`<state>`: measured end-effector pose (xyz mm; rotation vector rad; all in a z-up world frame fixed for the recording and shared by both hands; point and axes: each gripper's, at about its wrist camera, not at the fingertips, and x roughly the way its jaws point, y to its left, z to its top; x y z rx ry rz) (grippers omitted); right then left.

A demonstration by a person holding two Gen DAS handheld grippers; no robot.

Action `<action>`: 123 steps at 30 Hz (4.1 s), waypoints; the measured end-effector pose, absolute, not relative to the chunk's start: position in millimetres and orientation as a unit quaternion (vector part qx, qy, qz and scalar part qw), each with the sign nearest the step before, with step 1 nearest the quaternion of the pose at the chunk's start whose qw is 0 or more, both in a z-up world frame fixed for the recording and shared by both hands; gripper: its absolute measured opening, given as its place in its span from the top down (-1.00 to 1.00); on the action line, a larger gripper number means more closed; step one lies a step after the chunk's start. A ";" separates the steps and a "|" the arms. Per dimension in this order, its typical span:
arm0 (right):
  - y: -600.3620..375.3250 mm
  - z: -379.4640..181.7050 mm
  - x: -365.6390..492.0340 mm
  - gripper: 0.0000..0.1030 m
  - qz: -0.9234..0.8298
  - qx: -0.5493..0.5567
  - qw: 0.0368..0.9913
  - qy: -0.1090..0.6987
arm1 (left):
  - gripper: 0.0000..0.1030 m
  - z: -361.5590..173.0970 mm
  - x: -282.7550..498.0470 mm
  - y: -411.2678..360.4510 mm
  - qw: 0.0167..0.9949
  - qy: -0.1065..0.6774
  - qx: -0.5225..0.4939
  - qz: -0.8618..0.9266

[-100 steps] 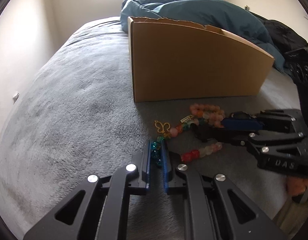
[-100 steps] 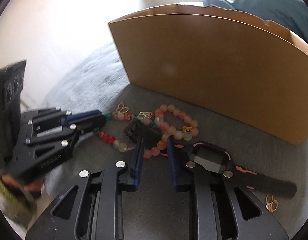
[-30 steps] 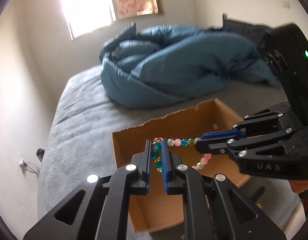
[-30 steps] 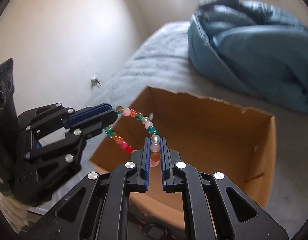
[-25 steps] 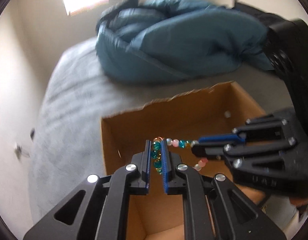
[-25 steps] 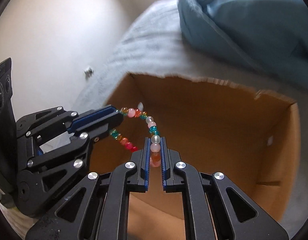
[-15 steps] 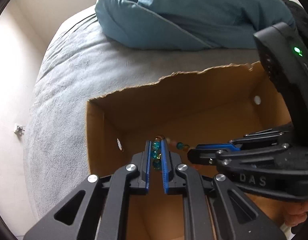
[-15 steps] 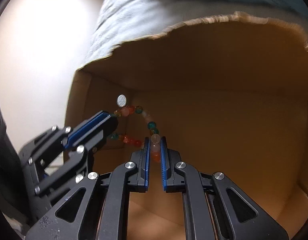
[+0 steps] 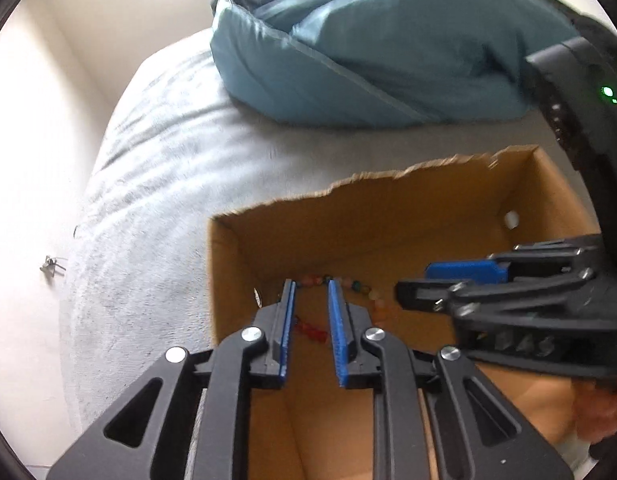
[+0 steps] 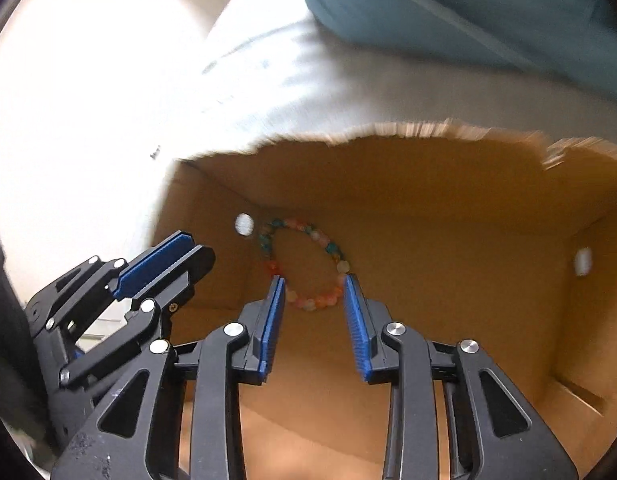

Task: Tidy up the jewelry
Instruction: 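Withdraw both grippers up out of the box, then move the left gripper to one watch strap end while the right reaches the other, then close both grippers on the black smartwatch strap ends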

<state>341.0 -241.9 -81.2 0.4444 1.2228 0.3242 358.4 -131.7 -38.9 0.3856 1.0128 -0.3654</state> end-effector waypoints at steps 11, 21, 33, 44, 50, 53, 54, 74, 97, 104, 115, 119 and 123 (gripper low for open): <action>-290.1 39.2 150.4 0.13 0.148 0.106 0.898 0.401 | 0.49 40.2 196.7 -41.0 0.902 0.348 0.151 -0.205; -298.0 -28.4 31.0 0.01 0.106 0.046 0.926 0.358 | 0.32 -27.8 97.3 1.0 0.898 0.346 0.101 -0.251; -316.8 -104.9 46.9 0.01 0.100 0.058 0.905 0.410 | 0.31 -107.9 123.4 -38.6 0.848 0.393 0.112 -0.338; -329.9 -132.5 64.5 0.02 0.153 0.071 0.874 0.456 | 0.31 -135.1 152.2 -45.8 0.813 0.452 0.094 -0.354; -338.7 -134.9 75.1 0.02 0.190 0.074 0.850 0.486 | 0.31 -132.0 158.6 -49.2 0.800 0.467 0.105 -0.361; -341.8 -141.1 79.9 0.04 0.204 0.075 0.838 0.500 | 0.32 -134.9 161.1 -49.1 0.793 0.475 0.098 -0.368; -341.9 -142.1 80.6 0.06 0.206 0.076 0.836 0.502 | 0.32 -135.2 161.1 -49.2 0.793 0.475 0.096 -0.370; -347.8 -152.4 87.7 0.27 0.224 0.117 0.814 0.523 | 0.49 -141.8 170.1 -36.2 0.778 0.490 0.064 -0.388; -331.4 -143.1 82.1 0.60 0.199 0.050 0.840 0.502 | 0.62 -133.1 151.1 -61.9 0.804 0.448 0.145 -0.362; -329.6 -144.1 80.7 0.80 0.190 0.041 0.850 0.491 | 0.74 -133.7 143.1 -71.0 0.813 0.427 0.187 -0.349; -351.8 -140.0 81.1 0.51 0.207 0.190 0.832 0.479 | 0.76 -137.4 142.2 -69.5 0.813 0.427 0.190 -0.347; -342.4 -145.3 79.8 0.45 0.189 0.164 0.835 0.491 | 0.76 -136.7 141.5 -68.2 0.813 0.427 0.190 -0.346; -343.7 -148.8 80.4 0.45 0.184 0.175 0.831 0.495 | 0.76 -138.1 142.2 -69.0 0.813 0.429 0.187 -0.347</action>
